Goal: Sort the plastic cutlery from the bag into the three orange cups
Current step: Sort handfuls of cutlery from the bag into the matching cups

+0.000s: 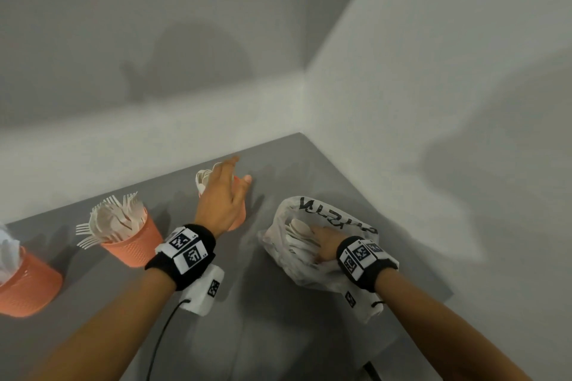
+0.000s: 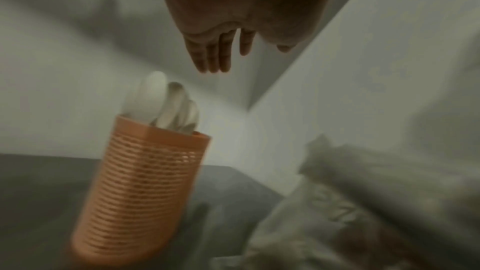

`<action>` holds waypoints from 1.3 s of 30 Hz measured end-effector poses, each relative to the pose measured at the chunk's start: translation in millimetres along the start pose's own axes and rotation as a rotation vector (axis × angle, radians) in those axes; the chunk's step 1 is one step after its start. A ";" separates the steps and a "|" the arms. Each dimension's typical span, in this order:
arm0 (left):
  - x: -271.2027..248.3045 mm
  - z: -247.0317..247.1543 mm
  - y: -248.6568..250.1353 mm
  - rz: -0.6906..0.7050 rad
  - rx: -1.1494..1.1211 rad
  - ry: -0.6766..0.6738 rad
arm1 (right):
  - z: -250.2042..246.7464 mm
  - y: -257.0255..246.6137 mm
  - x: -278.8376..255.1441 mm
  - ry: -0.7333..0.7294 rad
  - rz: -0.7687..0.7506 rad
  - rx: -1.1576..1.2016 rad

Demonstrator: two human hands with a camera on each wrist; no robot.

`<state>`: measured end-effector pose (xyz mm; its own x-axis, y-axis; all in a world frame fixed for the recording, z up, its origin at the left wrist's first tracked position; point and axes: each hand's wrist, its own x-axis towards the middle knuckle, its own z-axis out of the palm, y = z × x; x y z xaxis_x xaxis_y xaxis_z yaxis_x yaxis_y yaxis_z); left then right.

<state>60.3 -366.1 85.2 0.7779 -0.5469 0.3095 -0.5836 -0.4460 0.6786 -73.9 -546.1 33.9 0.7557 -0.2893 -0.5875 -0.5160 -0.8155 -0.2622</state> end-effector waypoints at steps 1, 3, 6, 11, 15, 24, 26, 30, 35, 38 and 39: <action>-7.6 3.1 10.8 0.005 -0.098 -0.002 | 0.1 0.3 1.1 -0.003 0.006 -0.004; -22.1 12.4 29.9 0.002 -0.204 -0.086 | 2.3 0.0 4.8 0.011 0.009 -0.027; -38.4 34.7 39.9 -0.082 -0.146 -0.329 | 10.3 -5.3 4.8 0.096 -0.003 -0.088; -50.0 57.7 37.6 -0.171 -0.024 -0.420 | 9.0 -7.0 -1.3 0.107 -0.013 -0.020; -45.9 46.1 39.0 -0.234 -0.081 -0.310 | -5.0 -3.0 -3.3 0.135 -0.028 0.018; -45.7 41.1 41.7 -0.272 -0.131 -0.323 | 4.5 -3.0 -0.1 0.102 0.048 0.116; -46.6 40.1 41.8 -0.291 -0.133 -0.331 | 4.0 -2.9 -2.4 0.078 0.061 0.079; -46.1 38.4 40.9 -0.347 -0.164 -0.344 | 0.8 -3.3 -2.7 0.082 0.054 0.073; -42.8 36.3 43.0 -0.370 -0.184 -0.320 | -4.8 0.9 -3.5 0.105 0.023 0.083; -41.6 38.7 45.0 -0.385 -0.182 -0.313 | -6.7 4.4 -4.9 0.119 0.021 0.119; -41.6 40.0 45.4 -0.386 -0.186 -0.311 | -6.8 5.0 -7.1 0.127 0.025 0.120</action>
<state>-7.9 -392.0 76.5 0.8054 -0.5649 -0.1796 -0.1953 -0.5390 0.8194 -79.1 -551.5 42.0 0.7832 -0.3761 -0.4952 -0.5739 -0.7437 -0.3428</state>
